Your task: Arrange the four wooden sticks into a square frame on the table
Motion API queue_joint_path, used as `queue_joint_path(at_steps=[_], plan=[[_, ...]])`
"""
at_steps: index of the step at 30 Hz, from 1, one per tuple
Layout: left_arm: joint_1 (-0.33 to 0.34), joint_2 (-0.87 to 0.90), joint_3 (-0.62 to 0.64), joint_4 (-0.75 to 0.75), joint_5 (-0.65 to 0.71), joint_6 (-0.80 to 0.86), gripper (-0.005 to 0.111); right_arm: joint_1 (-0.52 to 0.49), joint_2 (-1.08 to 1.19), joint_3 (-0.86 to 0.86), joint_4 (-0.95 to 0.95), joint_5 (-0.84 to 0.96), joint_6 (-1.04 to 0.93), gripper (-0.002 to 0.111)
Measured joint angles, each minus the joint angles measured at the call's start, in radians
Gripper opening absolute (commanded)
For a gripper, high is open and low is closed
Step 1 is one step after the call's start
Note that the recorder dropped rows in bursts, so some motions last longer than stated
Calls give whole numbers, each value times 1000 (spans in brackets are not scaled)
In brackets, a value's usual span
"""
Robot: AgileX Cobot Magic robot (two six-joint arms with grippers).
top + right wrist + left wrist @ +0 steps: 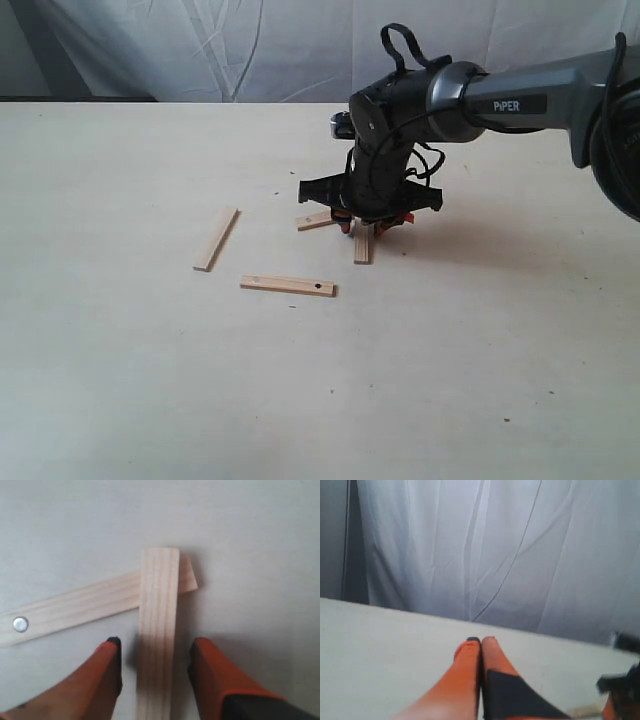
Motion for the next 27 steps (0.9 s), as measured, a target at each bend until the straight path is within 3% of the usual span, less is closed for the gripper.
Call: queue_joint_path(at_steps=[4,9,12,14,19,22,27], plan=[[0,0,0,-122,-161,-4,0,0,0,0,0,2,-35,44],[0,0,0,-158,-260,-28,0,0,-3,0,0,12,-95,43],[0,7,-54,-148,-228,-57,0,-13,-14,0,39,32,-179,43],[0,71,-156,-89,-186,-64,0,-39,-31,0,94,59,-257,43],[0,462,-498,46,36,-67,0,-105,-74,0,177,118,-366,43],[-7,751,-654,50,172,-30,0,-118,-85,0,181,123,-395,43],[-120,1254,-780,-78,252,159,0,-118,-87,0,198,112,-412,43]])
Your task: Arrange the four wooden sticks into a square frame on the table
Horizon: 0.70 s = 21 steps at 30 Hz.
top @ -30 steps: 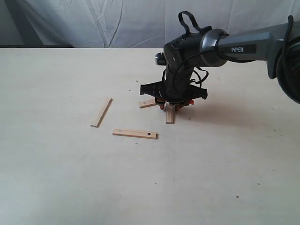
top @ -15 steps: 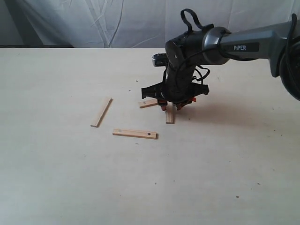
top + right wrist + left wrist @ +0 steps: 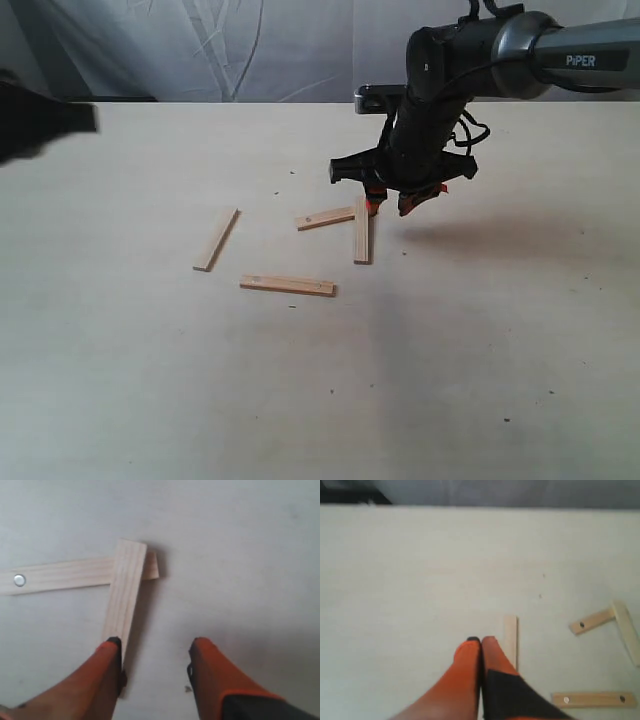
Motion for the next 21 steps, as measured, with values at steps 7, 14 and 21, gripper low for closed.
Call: queue_joint_path(at_steps=[7,14,21], plan=[[-131,483,-231,-42,7,51,27,0,0,0,8,-20,-4,43],[-154,668,-325,-42,17,55,48,5,18,0,12,-24,-8,43],[-154,712,-328,20,38,55,48,18,43,0,15,-20,-13,43]])
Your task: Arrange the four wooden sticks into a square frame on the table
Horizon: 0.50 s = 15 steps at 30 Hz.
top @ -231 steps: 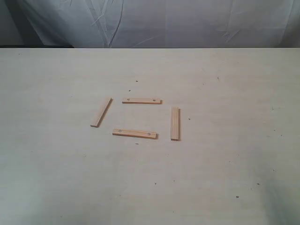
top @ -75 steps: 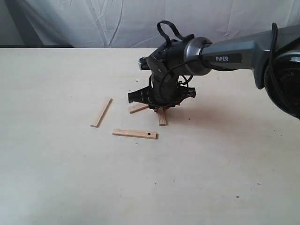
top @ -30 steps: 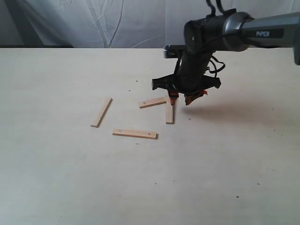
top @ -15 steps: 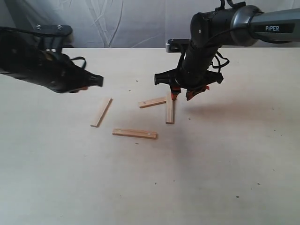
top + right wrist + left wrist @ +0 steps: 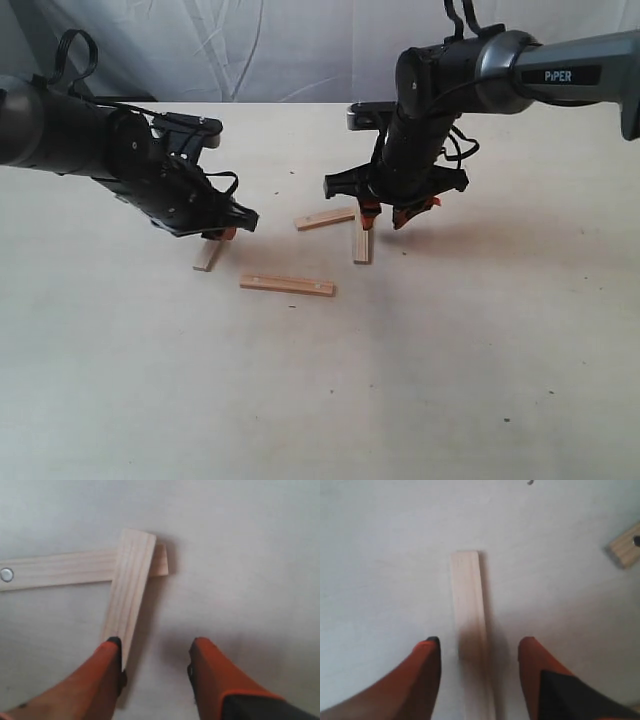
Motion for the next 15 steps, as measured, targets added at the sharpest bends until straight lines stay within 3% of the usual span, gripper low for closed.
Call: queue_joint_path(at_steps=[10,12,15], plan=[[0,46,-4,52,23,0,47,9,0,0,0,13,0,43],[0,50,-8,52,21,0,42,9,0,0,-2,13,0,43],[0,56,-12,52,14,0,21,9,0,0,-2,13,0,43]])
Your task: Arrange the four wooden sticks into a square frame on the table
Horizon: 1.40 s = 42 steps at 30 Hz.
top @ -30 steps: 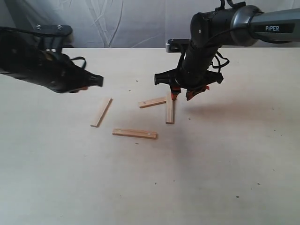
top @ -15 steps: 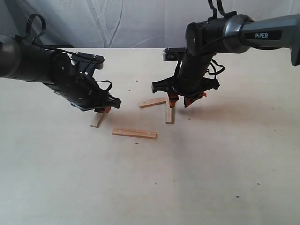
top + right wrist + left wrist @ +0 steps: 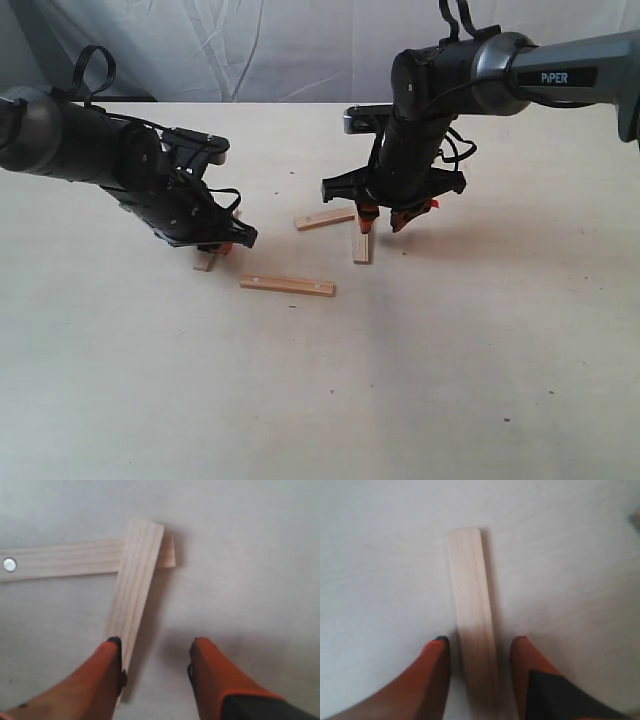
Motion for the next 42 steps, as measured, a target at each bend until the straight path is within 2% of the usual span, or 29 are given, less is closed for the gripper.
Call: queue_joint_path(at_steps=[3,14,25,28,32,38,42], plan=[[0,3,0,0,-17,0,0,3,0,0,2,2,0,43],[0,-47,-41,1,25,0,0,30,0,0,25,-59,0,43],[0,-60,-54,-48,8,0,0,30,57,-5,16,-101,43,43],[0,-60,-54,-82,1,2,0,30,66,-14,18,-108,46,34],[0,-60,-54,-123,-2,2,0,30,72,-17,24,-139,75,0],[0,-60,-54,-159,-37,2,0,30,81,-17,48,-248,214,7],[0,-60,-61,-205,-84,2,0,30,89,-17,69,-306,250,8]])
